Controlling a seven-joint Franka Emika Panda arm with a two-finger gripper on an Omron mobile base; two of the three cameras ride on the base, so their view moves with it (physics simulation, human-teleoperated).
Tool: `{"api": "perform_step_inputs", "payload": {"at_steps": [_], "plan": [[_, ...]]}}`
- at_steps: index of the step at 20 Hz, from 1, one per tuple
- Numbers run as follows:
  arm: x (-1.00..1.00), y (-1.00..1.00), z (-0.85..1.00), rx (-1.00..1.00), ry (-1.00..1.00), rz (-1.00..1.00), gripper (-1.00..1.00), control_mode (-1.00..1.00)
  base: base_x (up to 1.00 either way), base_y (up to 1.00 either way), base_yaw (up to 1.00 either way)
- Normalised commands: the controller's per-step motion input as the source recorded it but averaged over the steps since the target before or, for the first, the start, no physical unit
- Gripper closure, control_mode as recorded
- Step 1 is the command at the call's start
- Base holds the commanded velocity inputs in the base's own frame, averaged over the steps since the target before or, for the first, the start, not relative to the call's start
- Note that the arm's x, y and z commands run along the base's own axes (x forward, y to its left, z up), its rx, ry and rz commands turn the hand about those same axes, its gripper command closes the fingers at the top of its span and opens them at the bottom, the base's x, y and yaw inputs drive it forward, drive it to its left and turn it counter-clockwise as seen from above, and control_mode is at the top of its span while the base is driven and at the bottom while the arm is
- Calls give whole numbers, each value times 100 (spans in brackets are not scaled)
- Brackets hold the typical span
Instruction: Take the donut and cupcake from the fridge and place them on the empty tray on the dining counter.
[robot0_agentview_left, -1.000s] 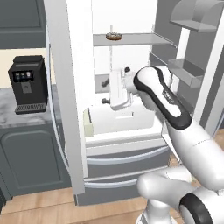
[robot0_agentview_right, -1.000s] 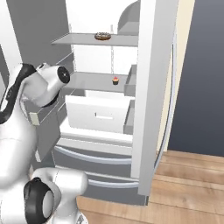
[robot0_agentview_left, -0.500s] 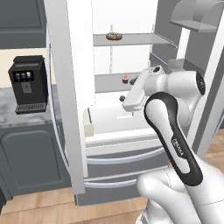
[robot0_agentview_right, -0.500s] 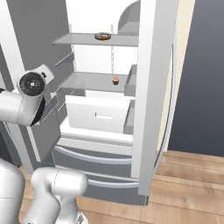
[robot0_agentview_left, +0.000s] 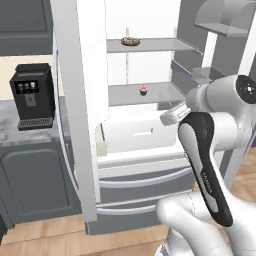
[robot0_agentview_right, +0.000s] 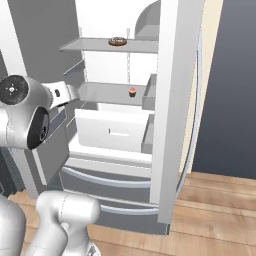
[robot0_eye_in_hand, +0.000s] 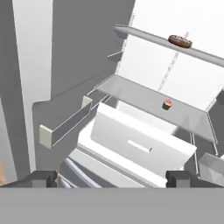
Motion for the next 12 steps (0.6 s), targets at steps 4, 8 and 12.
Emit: {"api": "perform_step_inputs", "payload": {"at_steps": [4, 8, 12], "plan": [[-98, 0, 0, 0, -8, -9, -100, -100, 0, 0, 0], [-87, -21, 0, 1, -7, -8, -100, -100, 0, 0, 0], [-37, -40, 0, 1, 0, -9, -100, -100, 0, 0, 0]]}}
